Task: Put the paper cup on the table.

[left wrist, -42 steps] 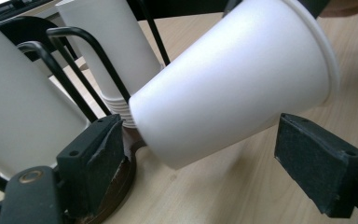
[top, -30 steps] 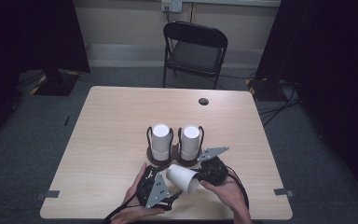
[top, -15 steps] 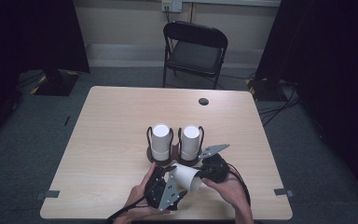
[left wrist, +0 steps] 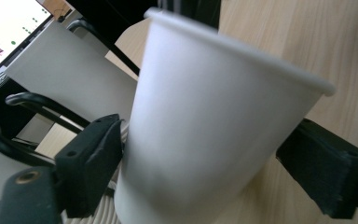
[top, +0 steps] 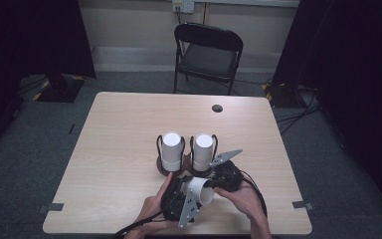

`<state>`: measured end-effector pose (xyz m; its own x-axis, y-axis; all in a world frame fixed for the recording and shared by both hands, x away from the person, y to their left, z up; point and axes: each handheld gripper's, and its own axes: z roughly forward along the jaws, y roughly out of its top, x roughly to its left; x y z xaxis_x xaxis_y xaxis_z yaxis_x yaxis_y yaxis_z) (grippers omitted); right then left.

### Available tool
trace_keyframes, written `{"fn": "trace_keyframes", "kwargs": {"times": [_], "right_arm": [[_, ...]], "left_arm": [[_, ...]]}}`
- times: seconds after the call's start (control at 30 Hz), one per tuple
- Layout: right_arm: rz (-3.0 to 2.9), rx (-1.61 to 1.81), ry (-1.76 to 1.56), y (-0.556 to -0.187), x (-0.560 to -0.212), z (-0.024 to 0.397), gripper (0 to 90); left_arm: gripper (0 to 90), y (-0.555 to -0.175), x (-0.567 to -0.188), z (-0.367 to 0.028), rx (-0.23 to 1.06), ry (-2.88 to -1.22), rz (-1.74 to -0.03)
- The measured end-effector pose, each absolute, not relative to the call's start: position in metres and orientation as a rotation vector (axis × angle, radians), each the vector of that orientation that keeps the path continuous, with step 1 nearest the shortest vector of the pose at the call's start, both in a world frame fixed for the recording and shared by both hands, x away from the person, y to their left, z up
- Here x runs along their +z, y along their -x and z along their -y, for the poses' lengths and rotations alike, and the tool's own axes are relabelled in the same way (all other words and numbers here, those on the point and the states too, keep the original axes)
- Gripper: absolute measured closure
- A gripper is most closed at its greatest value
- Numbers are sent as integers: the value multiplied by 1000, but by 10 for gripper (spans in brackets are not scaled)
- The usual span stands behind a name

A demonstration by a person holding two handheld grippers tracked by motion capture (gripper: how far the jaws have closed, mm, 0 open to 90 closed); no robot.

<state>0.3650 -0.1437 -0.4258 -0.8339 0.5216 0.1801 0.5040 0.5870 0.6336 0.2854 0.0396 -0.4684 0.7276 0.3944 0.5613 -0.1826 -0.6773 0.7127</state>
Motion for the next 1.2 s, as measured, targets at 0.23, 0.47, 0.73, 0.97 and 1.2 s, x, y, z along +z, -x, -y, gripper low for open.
{"fn": "trace_keyframes", "kwargs": {"times": [0.23,0.47,0.73,0.97,1.2], "right_arm": [[-2762,1126,-918,-367,-425,142,877],[-2784,1118,-929,-367,-428,132,893],[-2778,1104,-954,-365,-428,132,892],[-2766,1108,-974,-365,-431,133,888],[-2748,1158,-987,-364,-431,137,873]], "left_arm": [[157,-286,-465,-36,921,-2118,-165],[185,-285,-464,-32,901,-2071,-176],[185,-286,-464,-29,883,-2069,-190],[208,-286,-466,-30,863,-2069,-217],[249,-288,-462,-34,837,-2042,-263]]}}
